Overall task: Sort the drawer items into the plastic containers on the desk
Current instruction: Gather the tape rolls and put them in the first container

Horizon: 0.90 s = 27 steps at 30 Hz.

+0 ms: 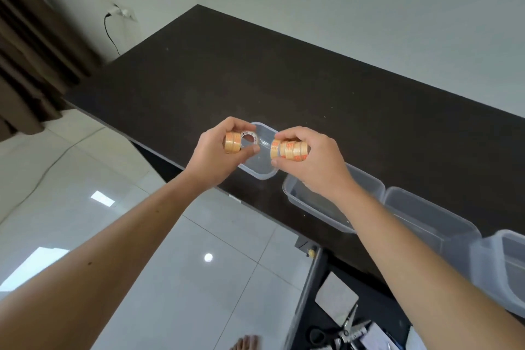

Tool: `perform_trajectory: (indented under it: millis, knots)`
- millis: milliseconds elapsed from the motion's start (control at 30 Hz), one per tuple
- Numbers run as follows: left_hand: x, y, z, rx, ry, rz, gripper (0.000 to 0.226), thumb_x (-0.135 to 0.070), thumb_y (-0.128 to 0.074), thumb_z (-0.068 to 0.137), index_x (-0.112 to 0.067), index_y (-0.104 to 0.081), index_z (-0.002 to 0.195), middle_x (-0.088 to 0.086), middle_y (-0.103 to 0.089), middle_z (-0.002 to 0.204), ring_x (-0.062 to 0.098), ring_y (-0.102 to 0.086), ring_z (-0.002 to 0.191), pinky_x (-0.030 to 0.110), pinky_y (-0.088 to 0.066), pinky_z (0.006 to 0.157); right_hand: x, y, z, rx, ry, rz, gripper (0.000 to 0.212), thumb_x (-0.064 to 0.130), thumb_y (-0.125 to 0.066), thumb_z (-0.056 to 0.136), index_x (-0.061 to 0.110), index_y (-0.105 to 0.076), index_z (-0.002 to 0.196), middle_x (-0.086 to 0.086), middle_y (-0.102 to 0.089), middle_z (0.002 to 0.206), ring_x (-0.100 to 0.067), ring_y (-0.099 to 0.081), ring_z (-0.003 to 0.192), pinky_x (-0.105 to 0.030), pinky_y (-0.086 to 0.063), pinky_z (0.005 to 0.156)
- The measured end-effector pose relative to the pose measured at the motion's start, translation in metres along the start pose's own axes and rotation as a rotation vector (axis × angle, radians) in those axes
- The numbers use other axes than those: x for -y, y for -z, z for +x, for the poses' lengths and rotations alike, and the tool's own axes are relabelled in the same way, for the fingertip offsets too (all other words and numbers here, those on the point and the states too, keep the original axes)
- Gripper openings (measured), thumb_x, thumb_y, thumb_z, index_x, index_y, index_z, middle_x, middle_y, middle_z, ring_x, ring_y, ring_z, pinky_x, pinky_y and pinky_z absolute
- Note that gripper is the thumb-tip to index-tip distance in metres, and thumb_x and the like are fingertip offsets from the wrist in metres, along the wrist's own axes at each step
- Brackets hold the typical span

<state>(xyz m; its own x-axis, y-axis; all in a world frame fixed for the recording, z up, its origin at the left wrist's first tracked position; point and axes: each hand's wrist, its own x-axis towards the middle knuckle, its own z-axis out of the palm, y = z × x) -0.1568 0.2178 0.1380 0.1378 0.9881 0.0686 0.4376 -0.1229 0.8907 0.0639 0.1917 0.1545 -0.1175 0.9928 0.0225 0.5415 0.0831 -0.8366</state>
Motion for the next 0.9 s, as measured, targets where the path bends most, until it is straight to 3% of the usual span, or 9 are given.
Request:
perform_trajectory:
  millis: [200,300,400,600,733,900]
  knots:
    - [0.019,-0.002,0.036,0.116,-0.089,0.102,0.049,-0.025,-0.09,0.082,-0.031,-0.063,0.123,-0.015,-0.065,0.12,0.006,-0.065,0.107,0.021,-0.059,0.086,-0.012,-0.023,0.046,-0.08,-0.031,-0.101,0.043,0.024,-0.092,0.079,0.026,-0.076,0.118,0.008,-0.072,0.111,-0.009,-0.071,0.096,-0.02,-0.061,0.08]
    - [0.028,-0.003,0.045,0.141,-0.124,0.147,0.058,-0.031,-0.094,0.076,-0.033,-0.061,0.124,-0.014,-0.057,0.127,0.005,-0.059,0.113,0.015,-0.053,0.087,-0.017,-0.027,0.054,-0.063,-0.052,-0.122,0.051,0.027,-0.093,0.079,0.024,-0.071,0.126,0.005,-0.068,0.118,-0.01,-0.068,0.102,-0.015,-0.055,0.076]
    - [0.035,-0.005,0.047,0.146,-0.129,0.129,0.058,-0.027,-0.095,0.075,-0.034,-0.06,0.12,-0.013,-0.054,0.128,0.011,-0.061,0.111,0.017,-0.058,0.085,-0.02,-0.031,0.058,-0.047,-0.056,-0.165,0.057,0.029,-0.094,0.078,0.025,-0.069,0.13,0.005,-0.067,0.124,-0.009,-0.065,0.104,-0.007,-0.045,0.075]
    - [0.04,-0.005,0.044,0.082,-0.23,0.086,0.045,-0.021,-0.092,0.08,-0.019,-0.068,0.119,-0.002,-0.058,0.129,0.018,-0.067,0.106,0.026,-0.065,0.078,-0.018,-0.029,0.057,-0.039,-0.018,-0.144,0.052,0.027,-0.092,0.081,0.026,-0.069,0.128,0.009,-0.068,0.125,-0.009,-0.066,0.11,-0.008,-0.049,0.084]
    - [0.034,-0.004,0.042,0.028,-0.251,0.072,0.044,-0.025,-0.091,0.08,-0.019,-0.069,0.118,-0.003,-0.06,0.128,0.017,-0.068,0.105,0.027,-0.066,0.077,-0.015,-0.028,0.05,-0.028,0.016,-0.061,0.046,0.021,-0.089,0.085,0.026,-0.069,0.127,0.009,-0.068,0.126,-0.009,-0.067,0.118,-0.024,-0.06,0.097]
    - [0.027,-0.002,0.033,0.005,-0.216,0.038,0.039,-0.022,-0.089,0.083,-0.019,-0.07,0.117,-0.003,-0.062,0.123,0.015,-0.071,0.098,0.028,-0.066,0.077,-0.011,-0.028,0.039,-0.019,0.013,0.011,0.044,0.011,-0.086,0.086,0.021,-0.071,0.126,0.005,-0.07,0.128,-0.011,-0.07,0.118,-0.035,-0.062,0.101]
